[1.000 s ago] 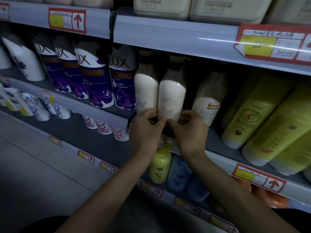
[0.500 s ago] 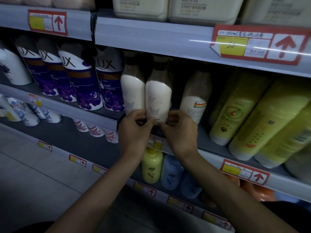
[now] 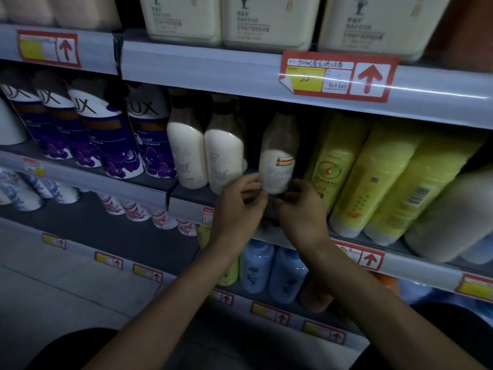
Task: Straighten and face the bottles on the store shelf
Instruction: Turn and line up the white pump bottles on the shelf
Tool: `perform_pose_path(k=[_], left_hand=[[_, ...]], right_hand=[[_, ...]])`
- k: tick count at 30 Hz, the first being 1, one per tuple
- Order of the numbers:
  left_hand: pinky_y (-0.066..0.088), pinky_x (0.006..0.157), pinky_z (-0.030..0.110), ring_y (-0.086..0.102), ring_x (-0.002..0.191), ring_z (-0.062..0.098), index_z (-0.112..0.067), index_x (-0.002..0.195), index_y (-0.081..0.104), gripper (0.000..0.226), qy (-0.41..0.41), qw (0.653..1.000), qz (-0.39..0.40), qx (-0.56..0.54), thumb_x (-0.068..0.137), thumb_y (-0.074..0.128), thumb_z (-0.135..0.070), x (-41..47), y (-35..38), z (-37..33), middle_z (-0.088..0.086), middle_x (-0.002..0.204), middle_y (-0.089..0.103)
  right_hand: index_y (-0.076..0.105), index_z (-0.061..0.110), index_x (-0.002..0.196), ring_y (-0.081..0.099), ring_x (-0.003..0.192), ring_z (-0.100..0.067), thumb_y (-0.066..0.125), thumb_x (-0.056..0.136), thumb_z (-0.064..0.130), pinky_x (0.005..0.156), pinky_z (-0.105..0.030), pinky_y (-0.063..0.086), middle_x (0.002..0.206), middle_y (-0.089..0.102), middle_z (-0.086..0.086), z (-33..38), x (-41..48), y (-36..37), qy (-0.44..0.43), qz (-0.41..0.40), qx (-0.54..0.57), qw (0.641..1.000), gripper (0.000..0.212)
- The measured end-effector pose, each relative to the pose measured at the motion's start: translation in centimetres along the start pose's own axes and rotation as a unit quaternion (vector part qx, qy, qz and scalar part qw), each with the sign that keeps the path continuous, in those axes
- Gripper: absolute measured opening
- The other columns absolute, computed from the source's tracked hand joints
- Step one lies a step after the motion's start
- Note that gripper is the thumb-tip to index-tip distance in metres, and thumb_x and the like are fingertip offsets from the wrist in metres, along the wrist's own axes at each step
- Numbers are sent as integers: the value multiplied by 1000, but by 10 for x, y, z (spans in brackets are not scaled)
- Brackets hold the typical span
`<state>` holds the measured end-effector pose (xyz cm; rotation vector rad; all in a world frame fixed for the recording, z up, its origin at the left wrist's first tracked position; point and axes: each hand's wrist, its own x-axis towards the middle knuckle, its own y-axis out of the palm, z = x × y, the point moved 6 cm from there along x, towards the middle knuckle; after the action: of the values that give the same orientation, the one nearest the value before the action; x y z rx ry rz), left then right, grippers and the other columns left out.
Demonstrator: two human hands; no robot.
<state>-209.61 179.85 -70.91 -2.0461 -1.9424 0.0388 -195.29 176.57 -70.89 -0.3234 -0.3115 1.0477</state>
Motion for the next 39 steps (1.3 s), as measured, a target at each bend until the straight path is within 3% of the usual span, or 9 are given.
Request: perform_pose_path(k=[4,8,12,21,24,29,34,37,39], left_hand=[[47,82,7,61,96,-18,-21,141,57,41,-18,999,9,-33,101,63,-20,6,18,-5,-18,116,64],[55,88,19,70,105,-1,-20,140,59,52,-42,998,1,-56,90,57,-35,13,31,-4,-9,114,75],[43,72,0,60,86,-25,-25,128,65,28,-69,993,-21,-95,103,53,-15,14,33,4,-29,94,68],[52,104,35,65,116,3,-31,129,67,34,-96,986,-35,-130,94,65,-35,2,12,12,-18,119,71],[50,96,21,62,109,-9,-32,135,63,44,-95,985,-35,-138,91,66,-35,11,8,13,-29,111,69],[42,90,4,52,113,-23,-30,151,51,47,-84,989,3,-125,105,56,-30,11,19,10,-30,128,57],[45,115,41,58,130,4,-33,141,61,65,-89,987,-22,-130,81,56,-58,9,12,8,-13,139,64],[49,111,39,62,122,0,-34,136,64,52,-91,988,-11,-121,87,57,-51,6,16,8,-14,129,68],[49,103,22,58,113,-15,-35,140,61,45,-79,991,-2,-104,97,59,-47,4,17,9,-23,125,65]], right_hand=[[62,17,120,74,97,-23,68,65,27,88,-51,61,106,77,-6,-5,4,10,50,-13,99,994,56],[63,19,128,75,99,-22,71,65,29,93,-50,61,107,78,-5,-5,8,19,65,-18,166,984,65],[67,30,116,75,100,-23,68,60,28,91,-52,61,105,79,-1,-12,15,21,55,-23,164,985,56],[61,22,131,73,102,-17,58,69,4,94,-48,60,109,76,-1,-11,21,13,32,3,137,990,65],[53,18,132,70,106,-17,53,65,10,95,-45,59,118,71,-5,-8,12,16,48,7,155,987,68],[52,18,132,68,111,-14,50,84,-18,84,-26,57,126,67,-6,-15,2,22,63,7,208,976,61],[59,23,138,70,115,-17,52,65,3,100,-47,57,120,74,3,-4,5,20,30,7,213,976,76],[67,34,114,72,110,-20,51,69,-1,100,-54,57,110,77,7,-5,13,19,50,26,234,971,60],[60,32,110,70,108,-16,51,81,-15,103,-54,55,105,72,13,-8,15,18,77,30,250,965,56]])
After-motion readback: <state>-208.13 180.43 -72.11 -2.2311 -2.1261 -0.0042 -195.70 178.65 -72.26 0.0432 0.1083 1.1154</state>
